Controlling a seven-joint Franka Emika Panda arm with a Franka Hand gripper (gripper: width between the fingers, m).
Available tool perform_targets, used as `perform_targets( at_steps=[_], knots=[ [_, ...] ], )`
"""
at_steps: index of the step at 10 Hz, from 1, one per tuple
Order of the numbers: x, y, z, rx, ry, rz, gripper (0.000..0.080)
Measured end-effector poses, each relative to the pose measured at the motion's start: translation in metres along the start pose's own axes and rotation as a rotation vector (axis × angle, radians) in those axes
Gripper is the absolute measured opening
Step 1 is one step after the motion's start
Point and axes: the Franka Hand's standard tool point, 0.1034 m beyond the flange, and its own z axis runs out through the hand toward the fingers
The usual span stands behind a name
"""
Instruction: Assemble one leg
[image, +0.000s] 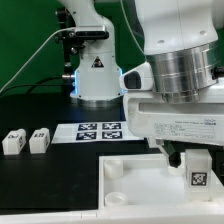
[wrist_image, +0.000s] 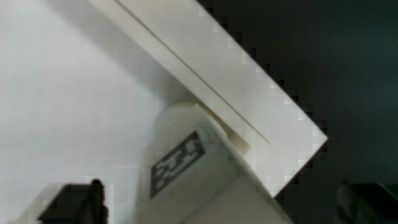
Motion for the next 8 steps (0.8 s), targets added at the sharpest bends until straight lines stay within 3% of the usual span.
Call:
perform_targets(
  at_steps=[1, 3, 4, 6, 7, 8],
  knots=[
    [0.0000, -0.0020, -0.0015, -0.037, 0.005, -0.213, 0.0649],
    [0.0014, -0.0045, -0.0034, -0.059, 0.005, -0.482, 0.0649],
    [0.0015, -0.0046, -0.0032, -0.057, 0.007, -0.468, 0.0649],
    [0.0016, -0.0045, -0.0032, -0.055, 0.007, -0.433, 0.0387],
    [0.0044, -0.0003, -0.0031, -0.061, 0.012, -0.329, 0.0301],
    [0.0049, 0.0007, -0.0031, -0.062, 0.014, -0.275, 0.0301]
  ],
)
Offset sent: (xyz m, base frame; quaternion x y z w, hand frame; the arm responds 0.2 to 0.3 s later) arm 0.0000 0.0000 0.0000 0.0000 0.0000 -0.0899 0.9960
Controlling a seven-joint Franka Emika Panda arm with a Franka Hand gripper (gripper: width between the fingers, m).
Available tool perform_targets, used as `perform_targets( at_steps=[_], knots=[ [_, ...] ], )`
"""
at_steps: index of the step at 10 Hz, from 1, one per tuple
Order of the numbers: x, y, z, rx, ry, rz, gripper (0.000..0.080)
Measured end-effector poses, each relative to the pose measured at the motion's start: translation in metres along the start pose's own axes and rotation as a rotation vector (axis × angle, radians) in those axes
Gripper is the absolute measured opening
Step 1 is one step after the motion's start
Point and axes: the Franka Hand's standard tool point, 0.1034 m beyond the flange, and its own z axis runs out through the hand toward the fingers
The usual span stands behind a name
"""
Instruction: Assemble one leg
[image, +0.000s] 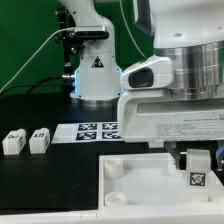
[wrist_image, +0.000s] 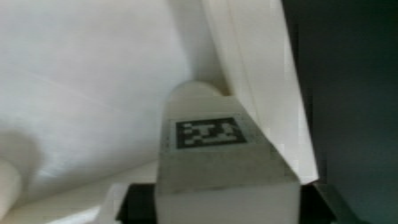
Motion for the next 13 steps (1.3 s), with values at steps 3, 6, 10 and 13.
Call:
perform_targets(
  at_steps=[3, 6, 10, 13],
  knots=[
    [0.003, 0.014, -0.002, -0.043, 0.025, 0.218, 0.0303],
    [0.004, 0.016, -0.002, -0.050, 0.027, 0.203, 0.0303],
    [0.004, 0.013, -0.005, -0.043, 0.030, 0.201, 0.0381],
    [0.004, 0.009, -0.007, -0.037, 0.033, 0.195, 0.0634]
  ],
)
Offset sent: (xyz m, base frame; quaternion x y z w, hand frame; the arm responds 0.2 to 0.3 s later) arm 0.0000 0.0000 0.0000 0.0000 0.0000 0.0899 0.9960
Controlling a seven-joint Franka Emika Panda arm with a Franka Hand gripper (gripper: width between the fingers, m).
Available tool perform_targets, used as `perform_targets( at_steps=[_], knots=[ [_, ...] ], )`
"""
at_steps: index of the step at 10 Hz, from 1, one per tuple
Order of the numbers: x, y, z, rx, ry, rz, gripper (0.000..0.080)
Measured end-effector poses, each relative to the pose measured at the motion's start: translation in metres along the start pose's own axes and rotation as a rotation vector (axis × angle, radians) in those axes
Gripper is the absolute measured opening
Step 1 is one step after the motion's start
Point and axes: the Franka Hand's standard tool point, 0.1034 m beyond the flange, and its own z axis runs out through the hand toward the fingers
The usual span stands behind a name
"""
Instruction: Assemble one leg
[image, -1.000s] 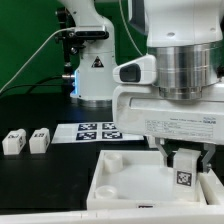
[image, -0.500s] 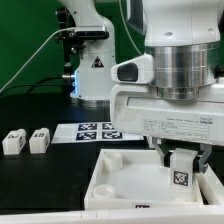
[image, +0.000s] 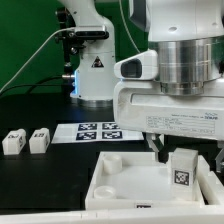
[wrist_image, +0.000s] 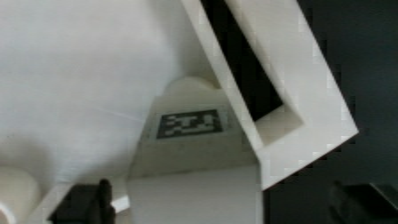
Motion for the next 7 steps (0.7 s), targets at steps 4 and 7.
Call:
perform_targets(
  at_steps=[4, 7],
  knots=[
    [0.002, -0.010, -0.025, 0.026, 0.015, -0.003, 0.0649],
    [0.002, -0.009, -0.023, 0.024, 0.013, -0.003, 0.0649]
  ],
)
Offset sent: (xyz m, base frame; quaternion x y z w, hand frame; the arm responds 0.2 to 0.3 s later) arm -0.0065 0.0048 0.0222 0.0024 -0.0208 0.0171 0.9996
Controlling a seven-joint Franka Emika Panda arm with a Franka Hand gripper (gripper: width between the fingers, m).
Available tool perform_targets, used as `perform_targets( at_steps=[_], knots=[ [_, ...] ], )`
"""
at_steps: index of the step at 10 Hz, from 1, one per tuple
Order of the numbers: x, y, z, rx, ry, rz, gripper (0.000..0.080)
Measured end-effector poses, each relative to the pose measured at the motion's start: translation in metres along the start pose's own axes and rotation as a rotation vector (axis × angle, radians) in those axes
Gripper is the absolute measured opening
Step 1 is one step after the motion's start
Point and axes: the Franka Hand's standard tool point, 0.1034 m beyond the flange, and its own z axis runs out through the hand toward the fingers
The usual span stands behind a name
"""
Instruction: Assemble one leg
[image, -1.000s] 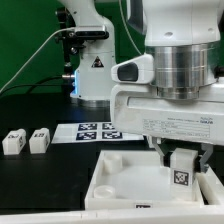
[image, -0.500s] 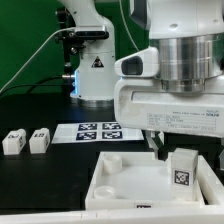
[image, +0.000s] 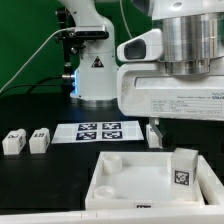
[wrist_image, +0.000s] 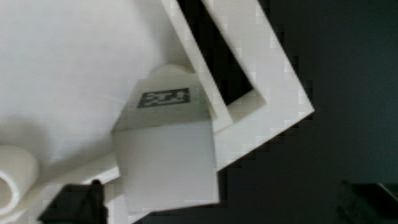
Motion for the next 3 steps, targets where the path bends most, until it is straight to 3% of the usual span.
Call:
perform_targets(
  at_steps=[3],
  knots=[
    [0.0000, 0.0000, 0.0001, 0.000, 0.000, 0.000, 0.0649]
  ],
)
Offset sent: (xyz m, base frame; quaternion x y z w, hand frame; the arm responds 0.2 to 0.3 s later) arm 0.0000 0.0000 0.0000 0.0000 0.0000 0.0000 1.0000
